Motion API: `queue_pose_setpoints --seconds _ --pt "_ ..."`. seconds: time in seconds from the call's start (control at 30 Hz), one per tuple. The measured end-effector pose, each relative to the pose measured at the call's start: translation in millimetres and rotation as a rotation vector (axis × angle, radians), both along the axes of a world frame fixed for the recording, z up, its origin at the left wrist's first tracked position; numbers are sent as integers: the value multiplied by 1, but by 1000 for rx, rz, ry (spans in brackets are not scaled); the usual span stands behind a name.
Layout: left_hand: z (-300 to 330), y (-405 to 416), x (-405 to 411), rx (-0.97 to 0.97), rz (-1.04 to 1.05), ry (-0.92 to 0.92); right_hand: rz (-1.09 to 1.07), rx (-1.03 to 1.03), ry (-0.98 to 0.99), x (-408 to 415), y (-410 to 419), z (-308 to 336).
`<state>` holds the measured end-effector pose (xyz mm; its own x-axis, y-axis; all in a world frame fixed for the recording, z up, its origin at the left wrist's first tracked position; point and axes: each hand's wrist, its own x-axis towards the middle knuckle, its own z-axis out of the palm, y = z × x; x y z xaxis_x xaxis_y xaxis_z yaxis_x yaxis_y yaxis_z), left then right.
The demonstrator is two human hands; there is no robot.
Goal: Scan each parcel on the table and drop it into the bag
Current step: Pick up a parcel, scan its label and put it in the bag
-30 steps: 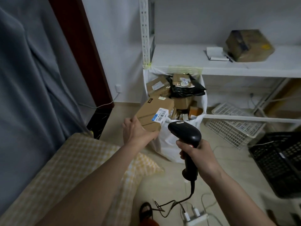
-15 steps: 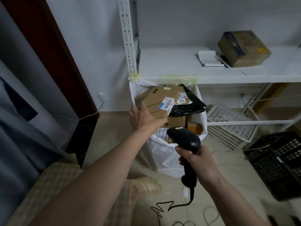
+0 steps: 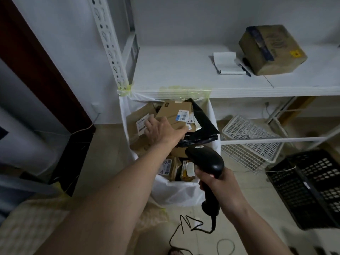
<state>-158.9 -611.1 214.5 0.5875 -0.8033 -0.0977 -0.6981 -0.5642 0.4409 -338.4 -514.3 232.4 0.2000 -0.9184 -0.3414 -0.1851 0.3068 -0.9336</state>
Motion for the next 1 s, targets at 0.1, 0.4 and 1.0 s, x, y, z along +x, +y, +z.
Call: queue_pose_setpoints --seconds 0.1,0.4,1.0 --pt "-9 -15 -5 19 -57 56 -3 19 -20 -5 -16 -4" --pt "-20 6 30 -186 33 -10 147 24 -2 10 -41 -7" --pt "-57 399 111 249 610 -157 937 76 7 164 135 -17"
